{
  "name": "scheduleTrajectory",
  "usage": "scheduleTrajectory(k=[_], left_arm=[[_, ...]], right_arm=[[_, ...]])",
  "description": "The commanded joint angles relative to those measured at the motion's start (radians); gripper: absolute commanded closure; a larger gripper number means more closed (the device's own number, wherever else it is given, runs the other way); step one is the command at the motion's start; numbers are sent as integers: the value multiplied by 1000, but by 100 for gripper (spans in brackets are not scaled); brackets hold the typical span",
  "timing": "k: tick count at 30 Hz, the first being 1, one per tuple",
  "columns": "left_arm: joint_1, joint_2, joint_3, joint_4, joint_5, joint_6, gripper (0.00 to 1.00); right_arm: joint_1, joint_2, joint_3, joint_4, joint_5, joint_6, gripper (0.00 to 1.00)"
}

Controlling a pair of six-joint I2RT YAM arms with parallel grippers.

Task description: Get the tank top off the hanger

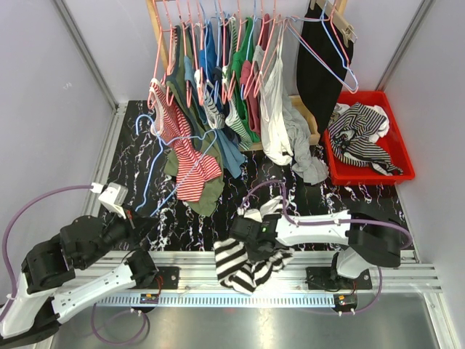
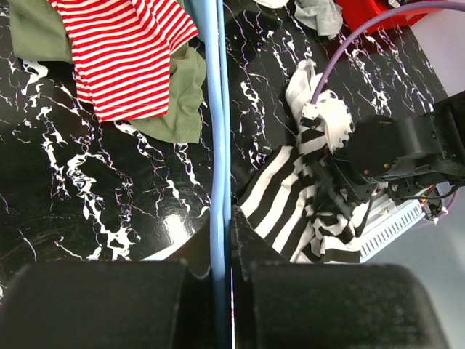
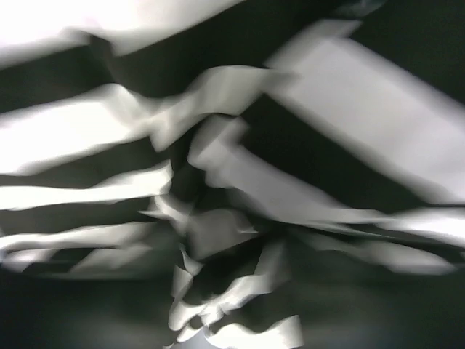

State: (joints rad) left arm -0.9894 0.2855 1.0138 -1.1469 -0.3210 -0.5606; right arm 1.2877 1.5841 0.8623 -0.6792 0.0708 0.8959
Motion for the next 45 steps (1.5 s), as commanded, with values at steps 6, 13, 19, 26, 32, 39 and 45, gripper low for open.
scheduleTrajectory(k=[6,13,19,26,32,39,45], left_arm=[[0,-36,-12,93,-1,-12,100],[0,-23,-7,138,19,-1,100],[0,-5,11,128,59,-12,100],[0,-13,-6,136,85,-18,100],[0,9,-20,196,155,-7,100],[0,-12,-60,240,223,-24,100],[0,-58,-66,225,223,-45,100]], right_arm=[[-28,-266,33,-169,161,35,100],[-518,-524,184,-287,345,-211,100],[-1108,-584,237,-169,327,-340,100],[-1574,-497,305,16,75,-280,100],[-1621,-158,574,254,-60,-181,100],[-1625,292,885,92,-51,-181,100],[-1627,405,808,169,-7,-175,100]])
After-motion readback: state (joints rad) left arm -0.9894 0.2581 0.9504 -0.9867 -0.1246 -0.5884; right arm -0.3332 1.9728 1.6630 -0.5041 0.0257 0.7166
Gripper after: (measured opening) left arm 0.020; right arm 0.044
